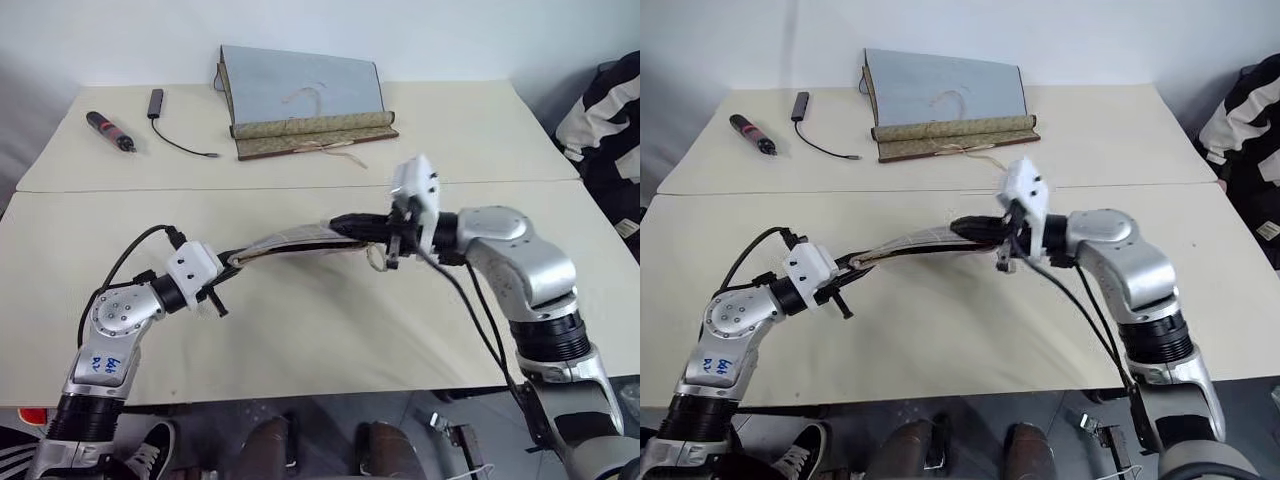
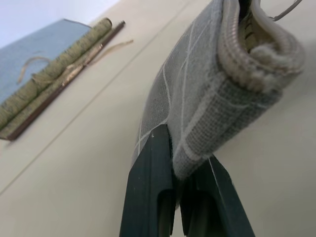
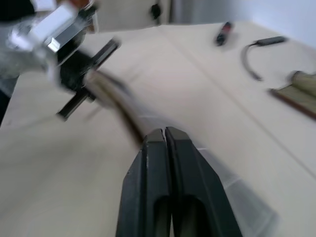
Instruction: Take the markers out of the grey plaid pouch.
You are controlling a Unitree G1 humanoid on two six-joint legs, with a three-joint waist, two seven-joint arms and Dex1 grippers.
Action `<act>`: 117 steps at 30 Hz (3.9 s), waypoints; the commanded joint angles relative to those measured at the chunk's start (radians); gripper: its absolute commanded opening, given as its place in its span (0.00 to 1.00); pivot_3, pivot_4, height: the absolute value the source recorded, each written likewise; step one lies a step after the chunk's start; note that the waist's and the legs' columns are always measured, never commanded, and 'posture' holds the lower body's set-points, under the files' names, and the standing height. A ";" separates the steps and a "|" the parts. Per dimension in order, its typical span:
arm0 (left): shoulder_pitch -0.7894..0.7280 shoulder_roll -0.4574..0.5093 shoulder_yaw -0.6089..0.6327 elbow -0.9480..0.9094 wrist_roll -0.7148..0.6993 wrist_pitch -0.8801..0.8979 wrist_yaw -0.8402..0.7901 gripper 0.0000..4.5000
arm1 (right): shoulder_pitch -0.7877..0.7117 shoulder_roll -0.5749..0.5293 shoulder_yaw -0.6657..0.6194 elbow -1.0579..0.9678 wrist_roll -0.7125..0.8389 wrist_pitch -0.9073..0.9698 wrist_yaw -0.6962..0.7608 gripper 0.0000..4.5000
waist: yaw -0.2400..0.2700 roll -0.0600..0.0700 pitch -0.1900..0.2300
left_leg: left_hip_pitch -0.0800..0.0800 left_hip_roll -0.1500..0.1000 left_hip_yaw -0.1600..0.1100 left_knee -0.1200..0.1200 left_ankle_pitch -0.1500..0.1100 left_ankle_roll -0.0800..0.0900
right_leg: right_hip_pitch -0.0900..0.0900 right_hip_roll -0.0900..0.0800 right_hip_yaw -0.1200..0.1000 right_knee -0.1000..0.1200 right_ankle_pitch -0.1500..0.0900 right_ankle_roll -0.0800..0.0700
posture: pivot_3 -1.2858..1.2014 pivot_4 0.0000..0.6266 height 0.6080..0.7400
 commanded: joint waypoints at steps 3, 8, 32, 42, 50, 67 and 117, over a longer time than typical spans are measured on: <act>-0.016 -0.029 -0.013 -0.061 0.006 0.006 0.008 0.00 | -0.009 -0.031 0.035 0.013 -0.074 -0.083 0.027 0.00 | 0.005 0.000 0.000 | 0.000 0.000 0.001 0.001 0.000 0.000 | 0.000 0.000 0.000 0.000 0.000 0.000 | 0.52 0.24 1.00; -0.012 -0.048 -0.025 -0.071 0.024 0.013 0.016 0.00 | 0.005 -0.017 0.066 0.054 -0.134 -0.140 0.019 0.00 | 0.004 0.000 0.000 | 0.000 0.000 0.001 0.001 0.000 0.000 | 0.000 0.001 0.000 0.000 0.000 0.000 | 0.52 0.24 1.00; -0.026 -0.091 -0.056 -0.067 0.057 0.027 0.016 0.00 | 0.025 0.040 0.062 0.021 -0.082 -0.136 0.036 0.00 | 0.005 0.000 0.000 | 0.000 0.000 0.001 0.001 -0.001 0.000 | 0.000 0.000 0.000 0.000 0.000 0.000 | 0.52 0.24 1.00; -0.027 -0.106 -0.061 -0.086 0.062 0.044 0.020 0.00 | 0.032 0.039 0.071 0.020 -0.090 -0.144 0.057 0.00 | 0.005 0.000 0.000 | 0.000 0.001 0.001 0.002 0.000 0.000 | 0.000 0.001 0.000 0.001 0.000 0.000 | 0.52 0.24 1.00; -0.032 -0.110 -0.061 -0.100 0.046 0.083 0.009 0.00 | 0.049 0.014 0.099 0.036 -0.159 -0.179 0.055 0.00 | 0.005 0.000 0.000 | 0.000 0.001 0.001 0.003 -0.001 0.000 | 0.000 0.000 0.001 0.001 0.000 0.000 | 0.52 0.24 1.00; -0.080 -0.124 -0.125 -0.322 -0.126 0.502 -0.049 0.00 | -0.068 -0.090 0.143 0.213 -0.450 -0.548 0.028 0.00 | 0.008 0.000 0.000 | -0.001 0.001 0.000 0.006 -0.001 0.000 | 0.001 0.001 0.000 0.001 0.000 0.000 | 0.52 0.24 1.00; -0.074 -0.197 0.019 -0.328 -0.632 1.146 -0.012 0.00 | -0.221 -0.164 0.212 0.007 -0.419 -0.236 0.412 0.65 | 0.009 0.000 0.000 | 0.000 0.002 -0.004 0.009 -0.002 0.001 | 0.008 0.003 -0.001 -0.003 0.000 0.001 | 0.52 0.24 1.00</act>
